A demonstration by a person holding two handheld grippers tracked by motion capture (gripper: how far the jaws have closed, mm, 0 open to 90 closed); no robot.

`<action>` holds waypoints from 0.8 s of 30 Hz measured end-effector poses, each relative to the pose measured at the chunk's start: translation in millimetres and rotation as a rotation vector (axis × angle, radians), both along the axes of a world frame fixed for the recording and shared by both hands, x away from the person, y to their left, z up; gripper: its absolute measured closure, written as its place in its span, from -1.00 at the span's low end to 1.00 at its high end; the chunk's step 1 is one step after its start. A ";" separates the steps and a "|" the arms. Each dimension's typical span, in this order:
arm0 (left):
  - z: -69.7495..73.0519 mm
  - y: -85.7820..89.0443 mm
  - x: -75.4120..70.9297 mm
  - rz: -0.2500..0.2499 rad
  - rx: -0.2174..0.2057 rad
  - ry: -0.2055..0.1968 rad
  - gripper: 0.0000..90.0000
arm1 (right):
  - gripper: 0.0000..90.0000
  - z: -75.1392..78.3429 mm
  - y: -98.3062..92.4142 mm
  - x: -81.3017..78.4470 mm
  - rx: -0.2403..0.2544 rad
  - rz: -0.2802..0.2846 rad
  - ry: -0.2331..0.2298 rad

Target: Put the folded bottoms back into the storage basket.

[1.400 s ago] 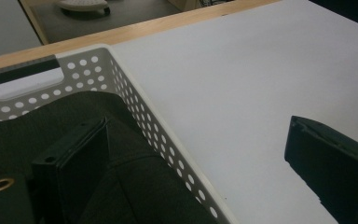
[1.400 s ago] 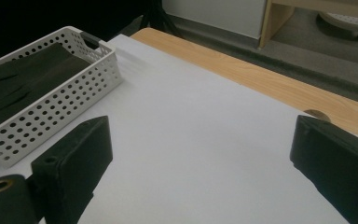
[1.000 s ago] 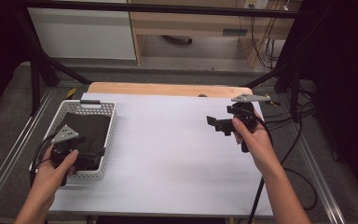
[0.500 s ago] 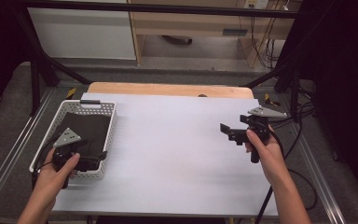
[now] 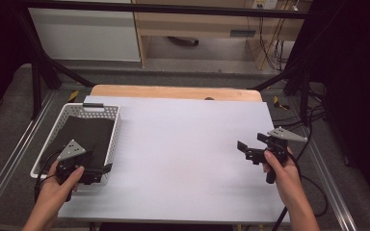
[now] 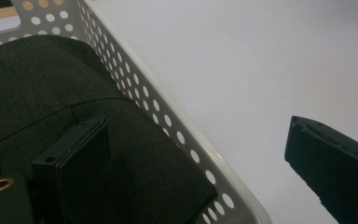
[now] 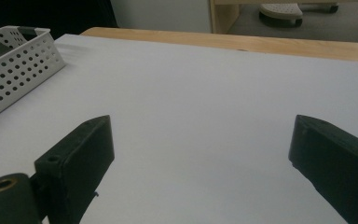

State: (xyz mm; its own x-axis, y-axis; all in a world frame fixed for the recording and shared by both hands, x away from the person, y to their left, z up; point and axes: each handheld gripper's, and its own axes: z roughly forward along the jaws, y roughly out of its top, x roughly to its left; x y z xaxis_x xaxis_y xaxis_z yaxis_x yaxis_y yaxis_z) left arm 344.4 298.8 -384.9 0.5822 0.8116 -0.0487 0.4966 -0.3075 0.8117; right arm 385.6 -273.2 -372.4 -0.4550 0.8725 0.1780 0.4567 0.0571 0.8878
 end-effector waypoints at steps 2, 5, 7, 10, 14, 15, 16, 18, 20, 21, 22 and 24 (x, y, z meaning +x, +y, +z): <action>-0.8 0.2 -0.9 0.002 -0.001 -0.002 -0.85 | -0.85 -4.0 -2.2 -4.3 0.000 -0.007 0.000; -0.7 0.7 -1.7 0.000 -0.006 -0.008 -0.85 | -0.85 -10.4 -4.4 -9.8 0.005 -0.014 0.004; -0.4 0.8 -1.8 -0.001 -0.009 -0.011 -0.85 | -0.85 -15.0 -5.3 -12.9 0.008 -0.016 0.005; -0.2 0.7 -2.1 0.000 -0.007 -0.013 -0.85 | -0.85 -21.5 -5.9 -17.5 0.002 -0.019 -0.003; 0.0 -0.3 -2.5 -0.001 -0.009 -0.017 -0.85 | -0.85 -29.8 -4.1 -23.0 -0.010 -0.014 0.001; 0.0 -0.7 -2.8 -0.003 -0.008 -0.018 -0.85 | -0.85 -31.6 -3.4 -24.3 -0.018 -0.012 0.002; 0.1 -0.8 -2.9 -0.006 -0.004 -0.016 -0.85 | -0.85 -33.2 -2.5 -26.0 -0.022 -0.010 0.007; 0.0 -1.1 -2.8 -0.008 0.000 -0.017 -0.85 | -0.85 -36.9 -0.3 -28.8 -0.023 -0.010 0.003; 0.1 -1.3 -3.0 -0.009 -0.001 -0.020 -0.85 | -0.86 -40.2 2.4 -31.5 -0.028 -0.004 0.004; 0.2 -1.4 -3.1 -0.010 -0.002 -0.020 -0.85 | -0.86 -41.6 3.4 -32.7 -0.036 0.003 0.005; 0.3 -1.4 -3.3 -0.010 -0.002 -0.021 -0.85 | -0.86 -43.0 4.8 -33.8 -0.038 0.008 0.003; 0.1 -2.0 -3.7 -0.010 -0.005 -0.023 -0.85 | -0.86 -45.9 6.7 -36.4 -0.034 0.015 0.004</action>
